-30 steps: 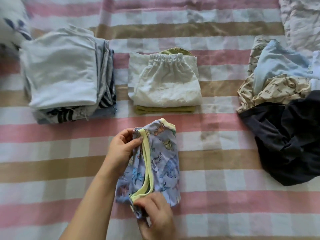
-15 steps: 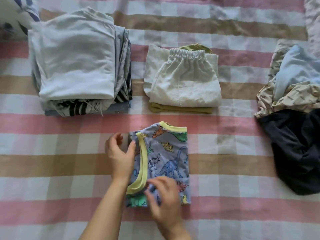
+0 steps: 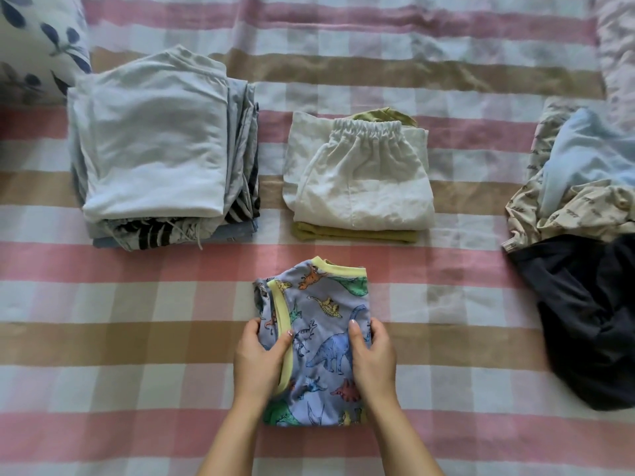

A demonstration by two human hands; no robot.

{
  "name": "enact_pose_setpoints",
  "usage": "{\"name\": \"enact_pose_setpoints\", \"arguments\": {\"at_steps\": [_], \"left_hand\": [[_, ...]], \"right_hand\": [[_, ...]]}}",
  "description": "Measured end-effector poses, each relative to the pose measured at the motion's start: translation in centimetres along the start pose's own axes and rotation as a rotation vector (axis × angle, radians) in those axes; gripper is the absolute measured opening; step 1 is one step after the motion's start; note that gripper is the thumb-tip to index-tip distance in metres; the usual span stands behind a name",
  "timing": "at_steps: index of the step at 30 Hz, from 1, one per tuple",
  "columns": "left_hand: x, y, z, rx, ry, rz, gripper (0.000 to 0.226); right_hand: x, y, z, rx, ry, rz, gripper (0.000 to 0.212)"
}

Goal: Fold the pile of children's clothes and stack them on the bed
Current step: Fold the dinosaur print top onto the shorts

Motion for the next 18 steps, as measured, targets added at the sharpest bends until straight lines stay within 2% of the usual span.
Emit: {"name": "enact_pose_setpoints", "arguments": {"at_steps": [2, 5, 9, 13, 15, 18], "left_hand": [[1.1, 0.5, -0.1, -0.016, 0.068, 0.051, 0.016], [4.2, 1.6, -0.5, -0.026, 0.193, 0.167, 0.018], [11.7, 0.9, -0.5, -0.028, 0.320, 0.321, 0.020], [19.8, -3.8, 0.9, -0.004, 0.269, 0.534, 0.021], [22.3, -7.2, 2.2, 0.025, 0.244, 0.535, 0.022], [23.6, -12.0, 4.7, 0.017, 0.177, 0.457, 0.021]], "right_hand": [[-1.2, 0.1, -0.6, 0.016, -0.083, -0.063, 0.018], [-4.2, 0.2, -2.9, 0.060, -0.178, -0.162, 0.017], [-9.9, -2.6, -6.3, 0.095, -0.280, -0.294, 0.013], [-15.1, -9.2, -7.4, 0.137, -0.294, -0.370, 0.015], [-16.8, -13.2, -6.9, 0.150, -0.256, -0.381, 0.012], [-17.9, -18.5, -5.4, 0.133, -0.173, -0.373, 0.021]]}}
Point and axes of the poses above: each hand's wrist, its own y-axis away from the middle knuckle, its own z-axis out of the palm, x = y × z, the point moved 4 cm from there along -y, towards the middle knuckle, and after that the axes turned 3 degrees about x, right-handed, at the moved point
